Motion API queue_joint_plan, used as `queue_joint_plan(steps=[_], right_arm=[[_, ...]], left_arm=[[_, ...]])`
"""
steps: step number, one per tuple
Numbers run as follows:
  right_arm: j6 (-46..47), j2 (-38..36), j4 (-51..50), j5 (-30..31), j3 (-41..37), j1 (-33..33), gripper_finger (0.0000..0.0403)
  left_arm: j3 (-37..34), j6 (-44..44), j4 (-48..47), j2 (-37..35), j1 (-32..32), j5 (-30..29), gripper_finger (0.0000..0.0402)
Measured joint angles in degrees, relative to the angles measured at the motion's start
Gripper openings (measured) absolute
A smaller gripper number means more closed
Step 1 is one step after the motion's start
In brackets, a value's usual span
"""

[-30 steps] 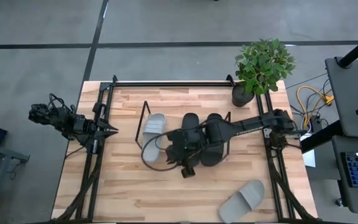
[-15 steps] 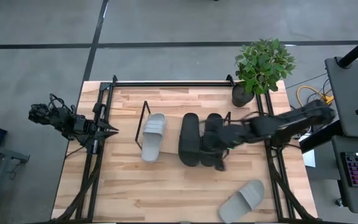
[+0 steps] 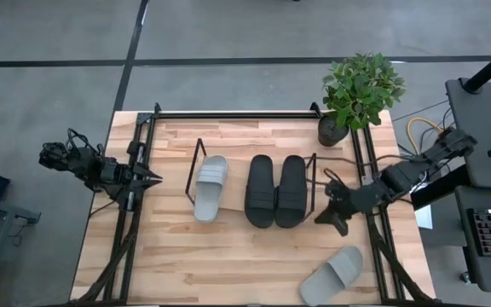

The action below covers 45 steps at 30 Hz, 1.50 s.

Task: Pick and place slides into the shelf
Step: Put the gray slides on the shelf

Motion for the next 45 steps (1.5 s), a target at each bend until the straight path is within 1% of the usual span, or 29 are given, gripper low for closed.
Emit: queue_joint_plan(steps=[2, 5, 7, 10, 13, 16, 19, 21, 22, 24, 27, 30, 33, 35, 37, 42, 45], right_arm=[[4.7, 0.2, 2.0, -0.7, -2.0, 2.0, 0.0036], [10.1, 2.6, 4.0, -0.6, -2.6, 4.6, 0.005], [9.9, 4.8, 9.0, -0.4, -2.7, 6.5, 0.0064], [6.3, 8.1, 19.5, -0.5, -2.6, 8.6, 0.0085], [5.2, 12.1, 26.2, -0.2, -2.4, 9.7, 0.0106], [6.7, 17.0, 27.3, -1.3, -0.3, 10.2, 0.0129], [7.5, 21.9, 26.6, -5.7, 4.2, 10.3, 0.0149], [6.9, 25.3, 24.9, -8.9, 8.7, 10.3, 0.0156], [6.6, 26.8, 22.7, -10.3, 11.4, 10.3, 0.0157], [6.3, 29.9, 14.4, -12.1, 18.2, 10.3, 0.0157], [8.4, 35.1, -6.1, -12.5, 29.9, 11.0, 0.0148], [13.9, 41.4, -26.6, -12.3, 41.6, 11.5, 0.0136], [17.7, 47.8, -40.8, -12.5, 51.6, 11.8, 0.0128], [18.2, 51.8, -46.8, -12.5, 57.0, 11.8, 0.0126], [18.4, 55.5, -50.5, -12.5, 61.6, 11.8, 0.0126], [18.4, 64.9, -60.8, -12.9, 70.5, 11.8, 0.0128], [16.3, 68.4, -60.0, -14.1, 71.6, 11.8, 0.013]], left_arm=[[0.0, 0.0, 0.0, 0.0, 0.0, 0.0, 0.0015], [0.0, 0.0, 0.0, 0.0, 0.0, 0.0, 0.0015], [0.0, 0.0, 0.0, 0.0, 0.0, 0.0, 0.0015], [0.0, 0.0, 0.0, 0.0, 0.0, 0.0, 0.0015], [0.0, 0.0, 0.0, 0.0, 0.0, -0.2, 0.0015], [0.0, 0.0, 0.0, 0.0, 0.0, -0.2, 0.0015], [0.0, 0.0, 0.0, 0.0, 0.0, -0.3, 0.0015], [0.0, 0.0, 0.0, 0.0, 0.0, -0.3, 0.0015], [0.0, 0.0, 0.1, 0.0, 0.0, -0.3, 0.0015], [0.0, 0.1, 0.1, 0.0, 0.0, -0.4, 0.0015], [0.0, 0.4, 0.3, 0.0, 0.0, -0.4, 0.0015], [0.0, 0.5, 0.3, 0.0, 0.0, -0.4, 0.0015], [0.0, 0.5, 0.4, 0.0, 0.0, -0.4, 0.0015], [0.0, 0.5, 0.5, 0.0, 0.0, -0.4, 0.0015], [0.0, 0.5, 0.6, 0.0, 0.0, -0.4, 0.0015], [0.0, 0.5, 0.5, 0.0, 0.0, -0.4, 0.0015], [0.0, 0.5, 0.5, 0.0, 0.0, -0.4, 0.0015]])
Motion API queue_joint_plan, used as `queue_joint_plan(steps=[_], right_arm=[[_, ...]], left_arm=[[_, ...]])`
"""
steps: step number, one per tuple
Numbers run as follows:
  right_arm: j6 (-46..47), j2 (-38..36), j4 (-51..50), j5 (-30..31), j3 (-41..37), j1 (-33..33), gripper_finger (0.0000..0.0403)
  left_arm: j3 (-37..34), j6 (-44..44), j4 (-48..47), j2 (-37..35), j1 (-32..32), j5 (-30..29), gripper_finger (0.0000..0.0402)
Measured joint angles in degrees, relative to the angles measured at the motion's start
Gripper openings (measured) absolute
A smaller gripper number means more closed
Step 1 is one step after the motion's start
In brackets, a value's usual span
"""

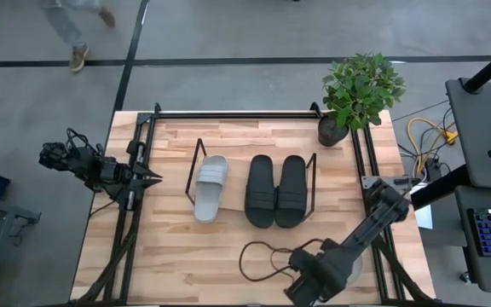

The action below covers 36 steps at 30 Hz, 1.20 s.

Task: Pick and place slides into the shelf
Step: Put the gray slides on the shelf

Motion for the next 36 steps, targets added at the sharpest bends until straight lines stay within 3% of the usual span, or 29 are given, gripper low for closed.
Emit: queue_joint_plan(steps=[8, 36], right_arm=[[3.7, 5.6, -0.2, -8.7, -0.5, 0.4, 0.0123], [5.0, 5.7, -0.1, -12.2, -17.8, 5.4, 0.0122]], left_arm=[[0.0, -0.1, -0.4, 0.7, 0.0, 0.0, 0.0015], [0.0, 1.2, 0.4, 2.7, 0.0, 0.0, 0.0015]])
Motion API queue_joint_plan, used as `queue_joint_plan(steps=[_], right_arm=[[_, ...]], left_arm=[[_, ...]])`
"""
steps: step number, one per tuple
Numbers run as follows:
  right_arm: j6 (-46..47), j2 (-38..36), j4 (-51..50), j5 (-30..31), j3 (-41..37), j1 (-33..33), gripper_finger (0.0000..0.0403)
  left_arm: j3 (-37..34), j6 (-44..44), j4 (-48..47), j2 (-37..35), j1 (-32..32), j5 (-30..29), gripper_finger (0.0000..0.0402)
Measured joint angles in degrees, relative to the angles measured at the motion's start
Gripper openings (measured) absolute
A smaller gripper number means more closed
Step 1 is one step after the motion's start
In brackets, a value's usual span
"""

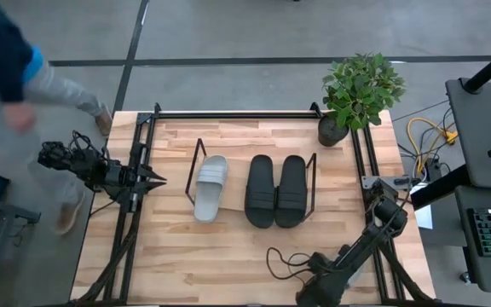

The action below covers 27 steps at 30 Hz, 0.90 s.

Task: Pick and place slides into the shelf
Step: Put the gray slides on the shelf

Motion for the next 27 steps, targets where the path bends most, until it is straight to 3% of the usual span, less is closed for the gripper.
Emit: queue_joint_plan(steps=[11, 18, 27], right_arm=[[1.1, 0.0, -0.1, -0.1, -2.1, 0.0, 0.0105], [2.0, 0.0, -0.5, 0.1, -2.4, 0.1, 0.0018], [2.0, 0.0, -0.2, 3.4, 1.2, 0.3, 0.001]], left_arm=[[0.0, -0.1, 0.1, 0.2, 0.0, 0.0, 0.0015], [0.0, -0.2, 0.1, 0.4, 0.0, 0.0, 0.0015], [0.0, -0.2, 0.1, 0.4, 0.0, 0.0, 0.0015]])
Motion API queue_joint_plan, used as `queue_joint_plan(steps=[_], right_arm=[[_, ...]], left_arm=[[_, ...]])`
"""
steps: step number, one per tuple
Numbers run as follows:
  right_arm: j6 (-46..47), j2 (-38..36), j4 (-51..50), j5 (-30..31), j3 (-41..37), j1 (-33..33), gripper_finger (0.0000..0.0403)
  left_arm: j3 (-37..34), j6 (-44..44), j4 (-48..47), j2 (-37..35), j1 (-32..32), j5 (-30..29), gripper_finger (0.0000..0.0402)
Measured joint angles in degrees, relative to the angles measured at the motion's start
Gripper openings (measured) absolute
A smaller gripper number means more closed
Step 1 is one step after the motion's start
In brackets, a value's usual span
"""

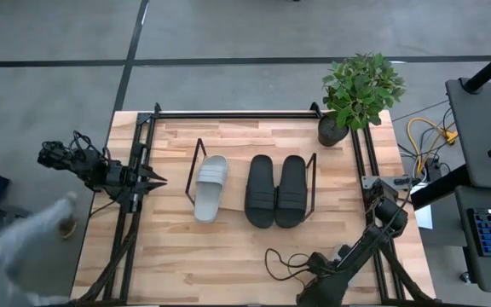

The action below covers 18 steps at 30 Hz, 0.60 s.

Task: Pick and place slides into the shelf
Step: Put the gray slides on the shelf

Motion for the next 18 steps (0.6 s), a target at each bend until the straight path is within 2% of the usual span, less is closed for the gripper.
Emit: queue_joint_plan(steps=[18], right_arm=[[-5.4, -0.1, 0.2, 29.2, 20.0, 0.0, 0.0009]], left_arm=[[0.0, 0.0, 0.0, 0.0, 0.0, 0.0, 0.0015]])
